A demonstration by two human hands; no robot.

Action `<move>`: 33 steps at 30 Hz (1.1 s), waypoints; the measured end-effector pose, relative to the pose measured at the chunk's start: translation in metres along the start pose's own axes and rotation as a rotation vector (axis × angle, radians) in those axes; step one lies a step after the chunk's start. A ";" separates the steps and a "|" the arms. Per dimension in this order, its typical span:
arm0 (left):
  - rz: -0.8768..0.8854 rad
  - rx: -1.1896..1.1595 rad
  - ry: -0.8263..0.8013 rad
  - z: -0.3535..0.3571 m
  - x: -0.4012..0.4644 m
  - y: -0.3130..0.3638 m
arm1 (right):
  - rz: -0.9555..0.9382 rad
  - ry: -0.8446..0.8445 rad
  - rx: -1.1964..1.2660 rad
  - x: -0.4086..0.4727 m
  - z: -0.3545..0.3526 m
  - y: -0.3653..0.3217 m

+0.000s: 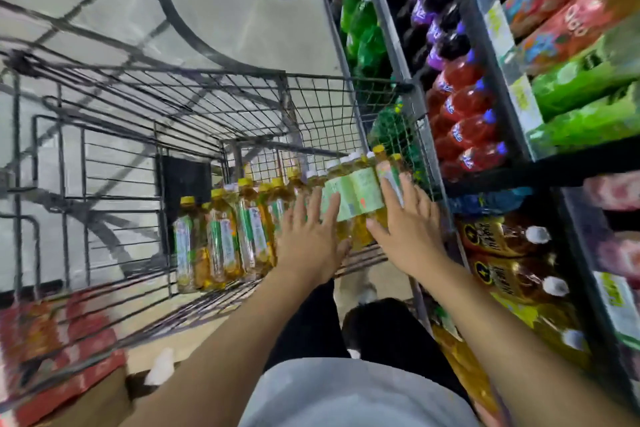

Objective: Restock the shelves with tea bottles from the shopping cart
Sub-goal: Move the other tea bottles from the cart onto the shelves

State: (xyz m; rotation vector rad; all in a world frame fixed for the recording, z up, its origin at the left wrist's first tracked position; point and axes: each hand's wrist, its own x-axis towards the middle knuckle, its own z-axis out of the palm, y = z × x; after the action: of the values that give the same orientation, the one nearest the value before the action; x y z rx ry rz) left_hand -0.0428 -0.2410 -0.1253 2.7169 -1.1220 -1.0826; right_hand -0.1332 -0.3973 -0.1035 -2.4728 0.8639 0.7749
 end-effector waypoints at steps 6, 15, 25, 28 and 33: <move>-0.088 -0.297 -0.153 0.021 0.079 -0.006 | 0.102 -0.057 0.221 0.063 0.017 0.008; -0.389 -0.903 -0.175 0.064 0.131 0.006 | 0.208 -0.247 0.408 0.130 0.037 0.016; -0.631 -0.837 -0.071 0.096 0.140 0.027 | 0.425 -0.058 0.477 0.162 0.069 -0.002; -0.606 -0.811 -0.025 0.102 0.138 0.030 | 0.439 -0.043 0.433 0.176 0.064 -0.001; -0.556 -0.849 0.043 0.110 0.132 0.028 | 0.291 -0.027 0.262 0.180 0.056 0.007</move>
State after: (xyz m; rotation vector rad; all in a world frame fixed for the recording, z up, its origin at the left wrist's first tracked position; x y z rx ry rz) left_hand -0.0603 -0.3178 -0.2804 2.3113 0.1577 -1.1598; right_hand -0.0402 -0.4514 -0.2589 -2.1303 1.2484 0.7338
